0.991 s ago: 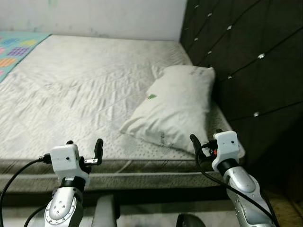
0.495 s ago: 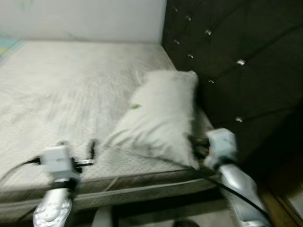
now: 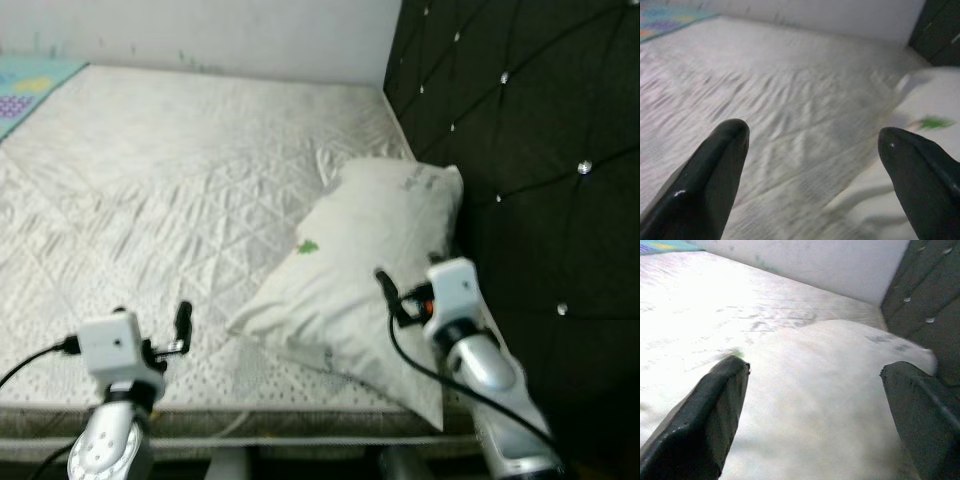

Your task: Clean up the room

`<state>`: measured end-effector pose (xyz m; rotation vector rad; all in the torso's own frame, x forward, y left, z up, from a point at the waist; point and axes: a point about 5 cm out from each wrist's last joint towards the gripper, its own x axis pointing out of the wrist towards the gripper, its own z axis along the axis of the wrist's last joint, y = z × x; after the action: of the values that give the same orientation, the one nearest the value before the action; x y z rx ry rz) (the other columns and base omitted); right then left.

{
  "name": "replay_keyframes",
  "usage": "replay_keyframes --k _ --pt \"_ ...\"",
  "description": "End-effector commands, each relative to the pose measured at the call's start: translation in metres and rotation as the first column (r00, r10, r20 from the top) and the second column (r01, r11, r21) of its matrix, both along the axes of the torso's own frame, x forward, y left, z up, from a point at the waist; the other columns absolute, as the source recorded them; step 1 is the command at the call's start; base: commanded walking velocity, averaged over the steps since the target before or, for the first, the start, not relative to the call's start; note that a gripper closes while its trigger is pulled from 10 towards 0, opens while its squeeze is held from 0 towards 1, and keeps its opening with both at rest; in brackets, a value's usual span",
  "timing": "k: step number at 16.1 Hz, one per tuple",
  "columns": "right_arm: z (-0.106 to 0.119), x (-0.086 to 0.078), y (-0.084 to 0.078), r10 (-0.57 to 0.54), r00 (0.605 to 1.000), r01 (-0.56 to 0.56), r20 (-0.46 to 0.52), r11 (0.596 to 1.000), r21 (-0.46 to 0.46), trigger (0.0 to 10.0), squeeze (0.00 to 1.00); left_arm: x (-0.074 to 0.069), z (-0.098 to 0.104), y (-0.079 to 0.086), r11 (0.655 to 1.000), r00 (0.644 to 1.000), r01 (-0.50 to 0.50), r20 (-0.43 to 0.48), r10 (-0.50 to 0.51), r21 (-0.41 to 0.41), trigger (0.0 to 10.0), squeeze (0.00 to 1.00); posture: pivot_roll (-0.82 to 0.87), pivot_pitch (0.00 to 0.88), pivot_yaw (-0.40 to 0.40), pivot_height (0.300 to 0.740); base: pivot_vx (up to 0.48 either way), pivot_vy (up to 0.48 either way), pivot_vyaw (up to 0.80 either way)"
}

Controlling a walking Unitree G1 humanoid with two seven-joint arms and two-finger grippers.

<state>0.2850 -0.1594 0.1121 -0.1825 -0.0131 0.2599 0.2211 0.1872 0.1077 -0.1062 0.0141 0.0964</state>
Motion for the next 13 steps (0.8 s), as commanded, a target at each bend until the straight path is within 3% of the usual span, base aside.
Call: replay_keyframes --k 1,4,13 --pt "-0.0125 -0.0073 -0.0122 -0.043 0.998 0.042 -0.052 0.999 -0.018 10.0 0.00 -0.0018 -0.0002 -0.0060 1.000 1.000 0.023 -0.007 -0.023 0.003 10.0 0.00 0.01 0.000 -0.056 0.603 0.000 0.000 0.80" --pt "-0.0132 -0.0071 -0.0129 -0.049 0.997 0.049 -0.053 0.999 -0.012 10.0 0.00 -0.0009 -0.0008 -0.0064 1.000 1.000 0.020 -0.011 -0.020 0.004 10.0 0.00 0.01 0.000 -0.056 0.603 0.000 0.000 0.73" --pt "-0.0130 -0.0060 -0.0131 -0.050 0.997 0.050 -0.052 0.999 -0.011 10.0 0.00 0.0001 -0.0011 -0.0062 1.000 1.000 0.022 -0.012 -0.022 -0.004 10.0 0.00 0.01 0.000 -0.055 0.603 0.000 0.000 0.00"
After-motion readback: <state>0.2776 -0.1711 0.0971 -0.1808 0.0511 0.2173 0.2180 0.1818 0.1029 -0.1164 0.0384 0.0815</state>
